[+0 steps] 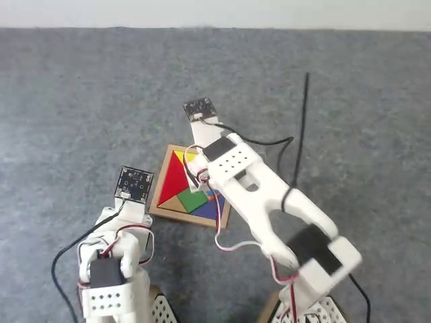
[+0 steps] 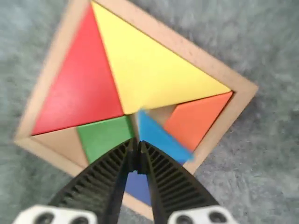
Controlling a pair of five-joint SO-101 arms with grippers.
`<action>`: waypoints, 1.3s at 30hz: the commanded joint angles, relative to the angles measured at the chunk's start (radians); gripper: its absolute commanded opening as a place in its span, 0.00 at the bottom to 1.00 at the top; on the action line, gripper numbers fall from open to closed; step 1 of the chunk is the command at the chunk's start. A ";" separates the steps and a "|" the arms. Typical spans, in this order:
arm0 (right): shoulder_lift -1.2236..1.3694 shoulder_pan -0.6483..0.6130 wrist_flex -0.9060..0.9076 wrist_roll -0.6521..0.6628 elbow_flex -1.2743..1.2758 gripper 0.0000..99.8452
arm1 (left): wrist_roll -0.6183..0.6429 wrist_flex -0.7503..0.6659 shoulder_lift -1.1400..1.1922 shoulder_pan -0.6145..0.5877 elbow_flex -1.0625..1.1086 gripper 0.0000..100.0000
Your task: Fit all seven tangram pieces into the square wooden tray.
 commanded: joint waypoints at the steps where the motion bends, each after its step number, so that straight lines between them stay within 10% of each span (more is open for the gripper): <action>1: -0.157 -0.001 -0.027 0.057 0.043 0.01 | -0.006 0.003 -0.020 0.000 -0.013 0.01; 39: -0.113 0.051 0.048 0.143 -0.041 0.01 | -0.006 0.003 -0.020 0.000 -0.013 0.01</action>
